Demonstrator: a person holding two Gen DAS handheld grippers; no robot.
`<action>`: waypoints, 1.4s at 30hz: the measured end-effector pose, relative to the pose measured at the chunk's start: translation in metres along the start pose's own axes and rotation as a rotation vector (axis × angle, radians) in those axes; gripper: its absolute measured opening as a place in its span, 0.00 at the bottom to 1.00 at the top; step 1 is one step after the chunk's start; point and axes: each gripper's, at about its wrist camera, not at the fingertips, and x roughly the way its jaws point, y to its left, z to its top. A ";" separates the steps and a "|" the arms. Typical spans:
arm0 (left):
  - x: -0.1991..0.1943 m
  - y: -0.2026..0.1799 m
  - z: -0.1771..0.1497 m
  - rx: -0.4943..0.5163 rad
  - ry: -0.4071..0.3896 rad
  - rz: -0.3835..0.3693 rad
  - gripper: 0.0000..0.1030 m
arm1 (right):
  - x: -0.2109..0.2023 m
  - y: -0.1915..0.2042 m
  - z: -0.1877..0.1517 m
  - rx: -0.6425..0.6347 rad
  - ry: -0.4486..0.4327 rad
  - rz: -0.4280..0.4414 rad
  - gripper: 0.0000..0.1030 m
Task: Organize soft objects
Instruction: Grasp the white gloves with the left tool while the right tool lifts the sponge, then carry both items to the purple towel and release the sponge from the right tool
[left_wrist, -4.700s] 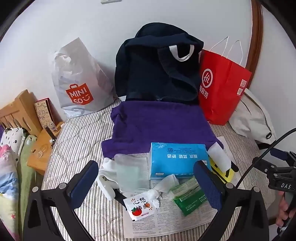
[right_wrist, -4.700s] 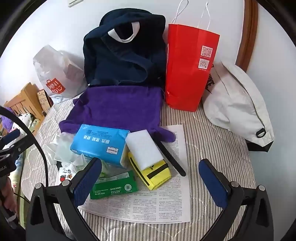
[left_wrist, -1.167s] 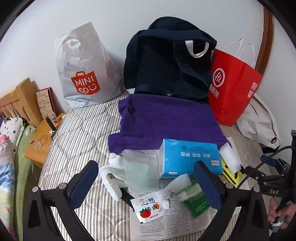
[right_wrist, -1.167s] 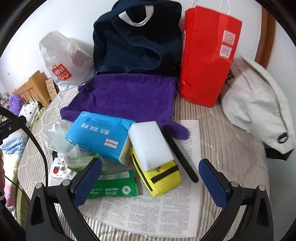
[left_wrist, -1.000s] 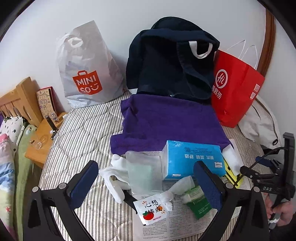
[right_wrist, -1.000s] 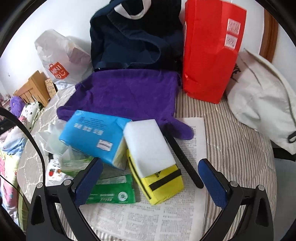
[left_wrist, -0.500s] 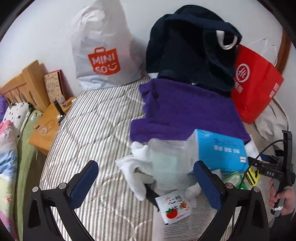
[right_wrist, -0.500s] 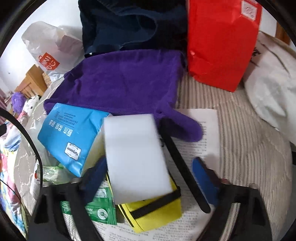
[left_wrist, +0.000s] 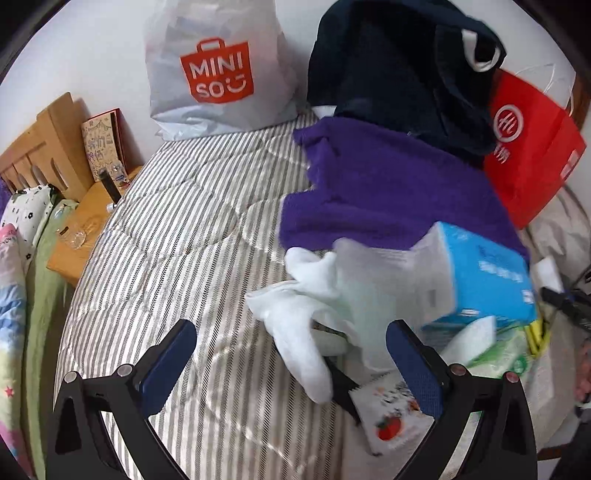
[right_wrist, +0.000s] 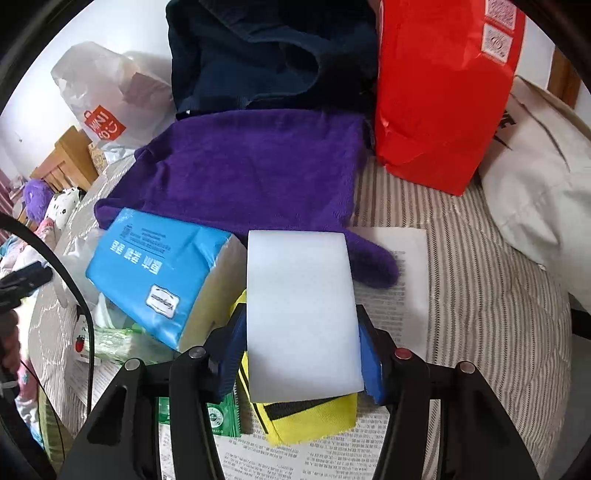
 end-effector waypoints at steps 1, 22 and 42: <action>0.005 0.001 0.000 0.003 0.004 0.014 1.00 | -0.003 0.000 0.000 0.003 -0.004 -0.005 0.52; 0.028 0.022 0.010 -0.116 0.013 -0.146 0.15 | -0.035 0.006 0.004 0.002 -0.046 -0.061 0.52; -0.069 0.012 0.047 -0.038 -0.198 -0.126 0.15 | -0.070 0.018 0.011 -0.012 -0.137 0.005 0.52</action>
